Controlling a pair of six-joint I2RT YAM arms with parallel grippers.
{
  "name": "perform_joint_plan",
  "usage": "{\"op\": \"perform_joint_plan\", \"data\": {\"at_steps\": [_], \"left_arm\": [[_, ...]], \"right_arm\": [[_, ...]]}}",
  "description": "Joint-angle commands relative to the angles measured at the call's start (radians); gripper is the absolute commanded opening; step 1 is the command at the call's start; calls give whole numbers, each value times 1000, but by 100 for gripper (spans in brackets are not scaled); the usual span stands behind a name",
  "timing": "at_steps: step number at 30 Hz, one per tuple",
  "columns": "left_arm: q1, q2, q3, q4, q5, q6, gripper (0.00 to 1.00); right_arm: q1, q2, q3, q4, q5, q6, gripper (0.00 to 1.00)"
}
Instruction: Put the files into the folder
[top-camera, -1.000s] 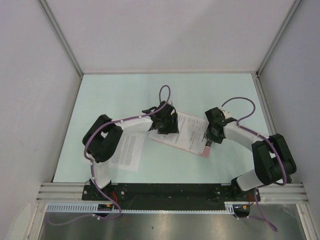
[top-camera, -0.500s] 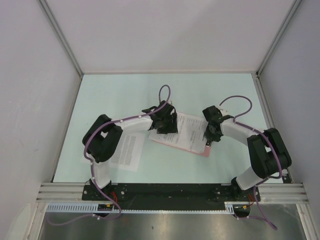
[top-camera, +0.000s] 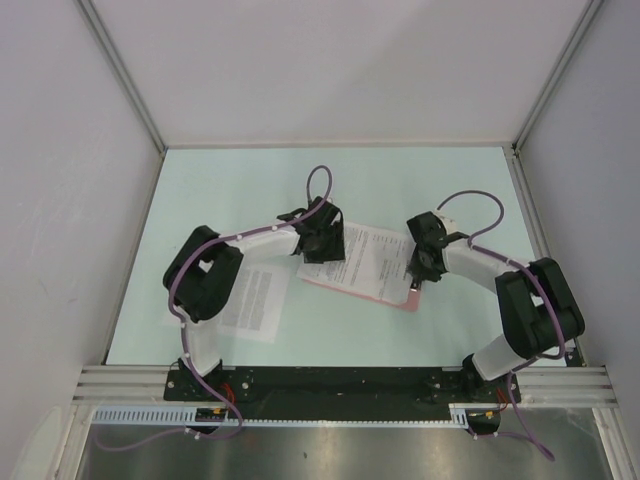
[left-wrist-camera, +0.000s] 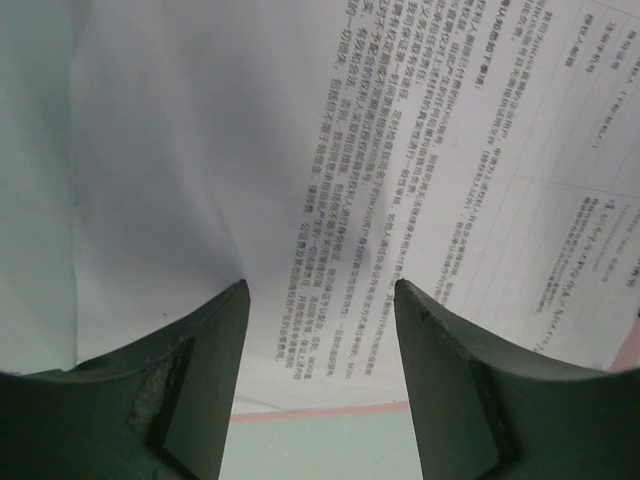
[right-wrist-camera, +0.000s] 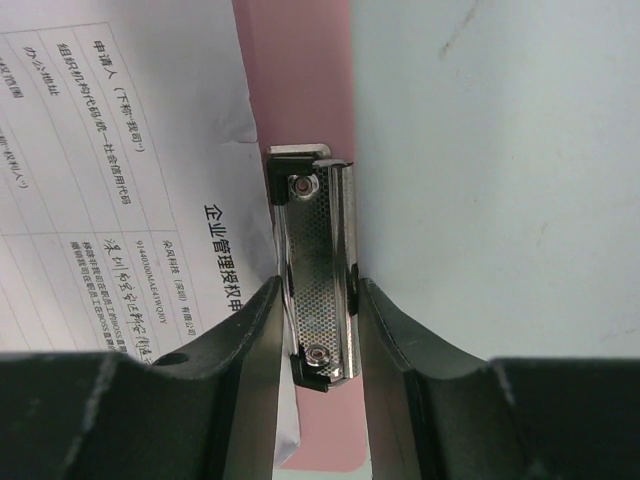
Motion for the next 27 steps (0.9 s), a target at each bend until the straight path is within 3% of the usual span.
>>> {"op": "perform_joint_plan", "data": {"at_steps": [1, 11, 16, 20, 24, 27], "left_arm": [[2, 30, 0, 13, 4, 0, 66], [-35, 72, 2, 27, 16, -17, 65], [-38, 82, -5, 35, 16, -20, 65], [-38, 81, -1, 35, 16, -19, 65], [-41, 70, -5, 36, 40, -16, 65], [-43, 61, -14, 41, 44, -17, 65]], "right_arm": [[-26, -40, -101, 135, -117, -53, 0], [-124, -118, -227, 353, -414, -65, 0], [-161, -141, -261, 374, -459, -71, 0], [-139, -131, -249, 348, -389, -97, 0], [-92, -106, -146, 203, -263, -124, 0], [-60, -135, -82, 111, -177, -133, 14]]}}
